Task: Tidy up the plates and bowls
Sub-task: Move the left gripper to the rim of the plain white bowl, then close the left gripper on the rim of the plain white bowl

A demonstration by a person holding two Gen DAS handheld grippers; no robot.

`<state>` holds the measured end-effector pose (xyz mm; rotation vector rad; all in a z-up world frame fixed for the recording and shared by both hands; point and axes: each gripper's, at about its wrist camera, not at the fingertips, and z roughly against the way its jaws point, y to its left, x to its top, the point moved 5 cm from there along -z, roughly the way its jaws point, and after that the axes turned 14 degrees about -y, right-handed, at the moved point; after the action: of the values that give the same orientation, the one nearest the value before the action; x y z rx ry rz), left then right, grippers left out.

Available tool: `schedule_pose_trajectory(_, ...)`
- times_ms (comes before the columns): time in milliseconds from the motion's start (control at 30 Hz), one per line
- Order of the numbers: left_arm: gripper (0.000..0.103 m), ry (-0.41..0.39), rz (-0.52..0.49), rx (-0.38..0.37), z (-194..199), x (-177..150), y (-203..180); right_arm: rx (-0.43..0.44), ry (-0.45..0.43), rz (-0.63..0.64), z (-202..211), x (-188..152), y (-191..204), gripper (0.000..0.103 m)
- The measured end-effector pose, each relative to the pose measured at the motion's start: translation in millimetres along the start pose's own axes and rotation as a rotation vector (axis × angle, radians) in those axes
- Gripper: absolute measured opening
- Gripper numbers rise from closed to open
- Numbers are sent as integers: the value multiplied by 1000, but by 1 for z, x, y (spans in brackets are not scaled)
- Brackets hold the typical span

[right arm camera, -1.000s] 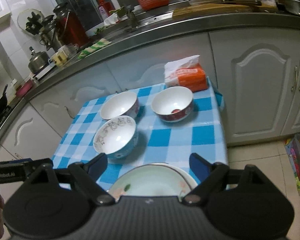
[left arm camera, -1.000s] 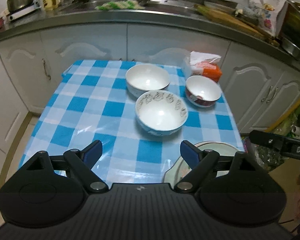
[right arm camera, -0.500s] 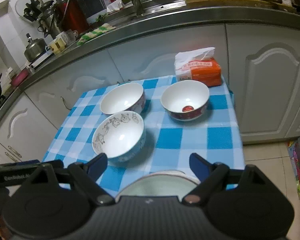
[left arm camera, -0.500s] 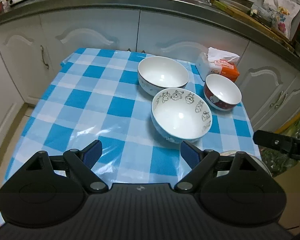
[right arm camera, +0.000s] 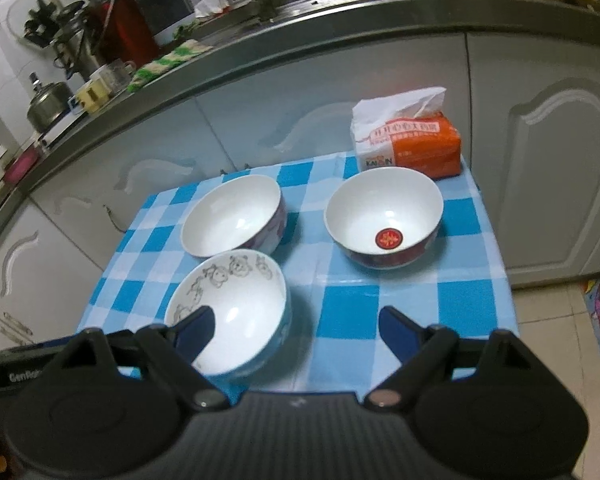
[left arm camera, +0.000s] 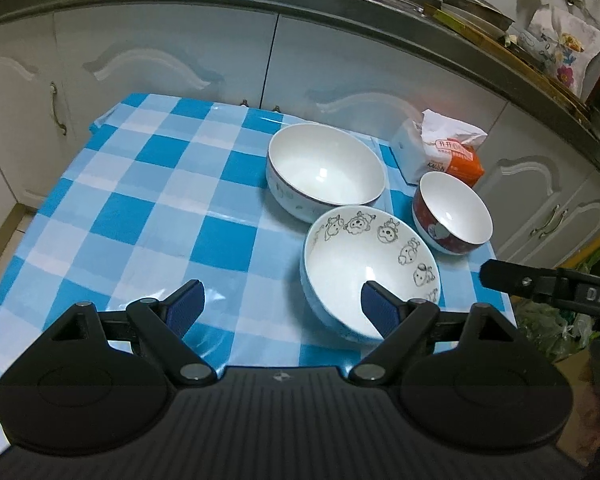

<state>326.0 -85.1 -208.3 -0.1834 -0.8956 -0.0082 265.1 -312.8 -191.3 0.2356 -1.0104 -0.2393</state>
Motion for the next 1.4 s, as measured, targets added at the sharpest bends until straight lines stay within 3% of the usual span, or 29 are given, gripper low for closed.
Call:
schedule_pose_trajectory(200,103,-14,26,-2,-23,12,7,-9,11,-2,-27,3,-3,87)
schedule_pose_trajectory(500,103,-31,165,27,-62,46,24,26,8,-71,-68,22,6,76)
schedule_pose_trajectory(700,103,-49,183,91,-95,60,29,38,14,-86,-103,35,11,68)
schedule_pose_trajectory(867,103,-40,176,102,-120,63,31,26,35,-90,-129,37,9,65)
schedule_pose_trajectory(1400,50,22,148,30,-156,50,26,27,70,-81,-171,35,14,46)
